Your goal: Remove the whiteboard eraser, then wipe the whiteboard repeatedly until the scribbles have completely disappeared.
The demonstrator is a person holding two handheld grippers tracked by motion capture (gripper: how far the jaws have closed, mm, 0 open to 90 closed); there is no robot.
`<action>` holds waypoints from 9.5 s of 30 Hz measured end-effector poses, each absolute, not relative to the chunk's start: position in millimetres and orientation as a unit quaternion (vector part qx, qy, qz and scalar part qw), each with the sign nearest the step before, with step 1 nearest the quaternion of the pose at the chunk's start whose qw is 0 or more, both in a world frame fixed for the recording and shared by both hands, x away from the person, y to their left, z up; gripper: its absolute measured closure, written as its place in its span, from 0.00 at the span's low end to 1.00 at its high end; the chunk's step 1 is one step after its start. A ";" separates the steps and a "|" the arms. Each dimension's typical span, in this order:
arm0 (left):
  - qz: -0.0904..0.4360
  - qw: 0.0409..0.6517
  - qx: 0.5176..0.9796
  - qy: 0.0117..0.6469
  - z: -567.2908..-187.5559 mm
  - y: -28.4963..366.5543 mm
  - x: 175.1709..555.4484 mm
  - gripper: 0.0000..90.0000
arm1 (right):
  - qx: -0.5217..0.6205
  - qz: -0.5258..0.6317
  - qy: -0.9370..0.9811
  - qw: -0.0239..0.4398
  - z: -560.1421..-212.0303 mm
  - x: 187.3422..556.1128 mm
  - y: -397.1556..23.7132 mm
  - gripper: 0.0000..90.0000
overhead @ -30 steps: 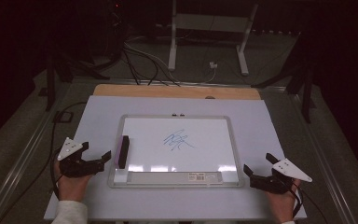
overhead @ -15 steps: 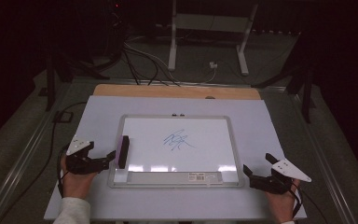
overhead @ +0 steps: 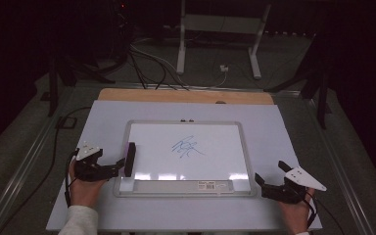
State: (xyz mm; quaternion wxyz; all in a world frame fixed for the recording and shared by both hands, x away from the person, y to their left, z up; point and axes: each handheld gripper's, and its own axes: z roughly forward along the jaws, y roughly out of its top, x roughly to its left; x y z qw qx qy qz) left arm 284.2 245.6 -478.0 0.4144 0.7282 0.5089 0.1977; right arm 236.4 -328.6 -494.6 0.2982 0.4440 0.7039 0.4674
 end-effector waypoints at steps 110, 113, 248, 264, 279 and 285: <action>0.102 0.419 0.733 0.526 -491.7 221.1 307.3 0.46 | 0.432 0.463 0.713 0.302 -493.9 235.9 -324.7 0.01; 0.109 0.417 0.736 0.522 -489.3 220.4 307.5 0.46 | 0.432 0.463 0.712 0.303 -493.7 235.7 -325.0 0.01; 0.145 0.342 0.817 0.441 -500.3 86.8 359.4 0.46 | 0.432 0.460 0.714 0.305 -493.7 236.7 -325.6 0.01; 0.162 0.320 0.807 0.469 -497.8 101.0 366.6 0.47 | 0.432 0.460 0.713 0.305 -493.8 236.8 -326.0 0.01; 0.128 0.343 0.840 0.401 -498.5 59.2 339.9 0.46 | 0.431 0.459 0.715 0.304 -494.1 237.1 -324.9 0.01; 0.140 0.335 0.840 0.402 -497.7 58.9 341.7 0.47 | 0.431 0.460 0.713 0.305 -493.5 236.4 -326.0 0.01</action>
